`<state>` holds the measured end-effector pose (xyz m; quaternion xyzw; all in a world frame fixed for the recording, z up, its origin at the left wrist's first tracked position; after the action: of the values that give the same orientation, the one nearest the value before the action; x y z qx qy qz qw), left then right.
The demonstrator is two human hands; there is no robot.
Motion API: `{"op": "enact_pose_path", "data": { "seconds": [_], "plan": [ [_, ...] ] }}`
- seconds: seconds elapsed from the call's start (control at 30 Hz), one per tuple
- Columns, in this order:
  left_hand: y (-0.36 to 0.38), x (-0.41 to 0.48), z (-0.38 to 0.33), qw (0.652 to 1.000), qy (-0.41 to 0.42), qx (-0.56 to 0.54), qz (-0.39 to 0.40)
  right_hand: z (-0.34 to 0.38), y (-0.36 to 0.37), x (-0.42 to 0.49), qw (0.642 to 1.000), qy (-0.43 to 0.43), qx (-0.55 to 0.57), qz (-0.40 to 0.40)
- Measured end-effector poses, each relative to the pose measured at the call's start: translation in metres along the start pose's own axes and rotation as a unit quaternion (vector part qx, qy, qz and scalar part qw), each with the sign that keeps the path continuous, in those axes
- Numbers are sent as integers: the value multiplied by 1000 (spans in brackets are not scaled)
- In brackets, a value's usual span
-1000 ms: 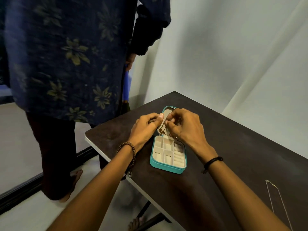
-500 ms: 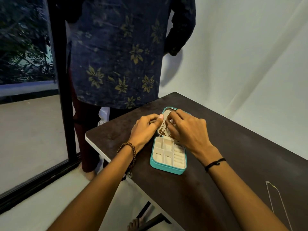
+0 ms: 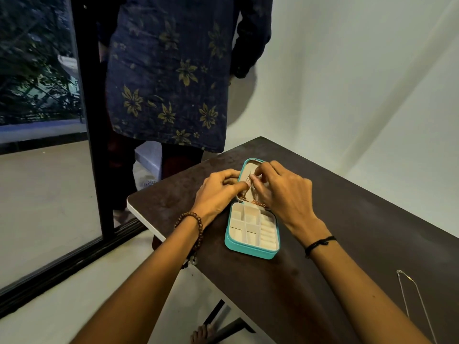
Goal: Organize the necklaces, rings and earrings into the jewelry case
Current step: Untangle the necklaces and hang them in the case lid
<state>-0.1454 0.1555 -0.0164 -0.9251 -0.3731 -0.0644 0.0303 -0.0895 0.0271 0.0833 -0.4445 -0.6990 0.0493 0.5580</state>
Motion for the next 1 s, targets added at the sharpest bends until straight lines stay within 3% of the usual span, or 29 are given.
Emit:
{"op": "enact_pose_path", "data": {
  "seconds": [0.17,0.33,0.47,0.8,1.0],
  "plan": [
    [0,2,3,1000,1,-4,0,2,4,-2,1000,6,10,18],
    [1,3,2,1000,10,8,2,-7,7,-2,991,61,101,62],
    [0,3,2,1000,19,15,0,-6,10,-2,984,41,130,117],
    [-2,4,4,1000,21,20,-9,5,9,11,972,-12,45,230],
    [-2,5,5,1000,21,20,-10,9,10,17,971,-15,-5,237]
  ]
}}
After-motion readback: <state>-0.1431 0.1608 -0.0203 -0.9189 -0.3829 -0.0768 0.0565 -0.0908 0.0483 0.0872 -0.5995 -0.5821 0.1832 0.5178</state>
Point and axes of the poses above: each hand's wrist, its own x-axis towards the middle knuckle, its own y-axis out of the palm, z = x × y, the point moved 8 cm from there along x, towards the middle knuckle, and after that the axes turned 10 degrees about -x, right-handed, at the moved point
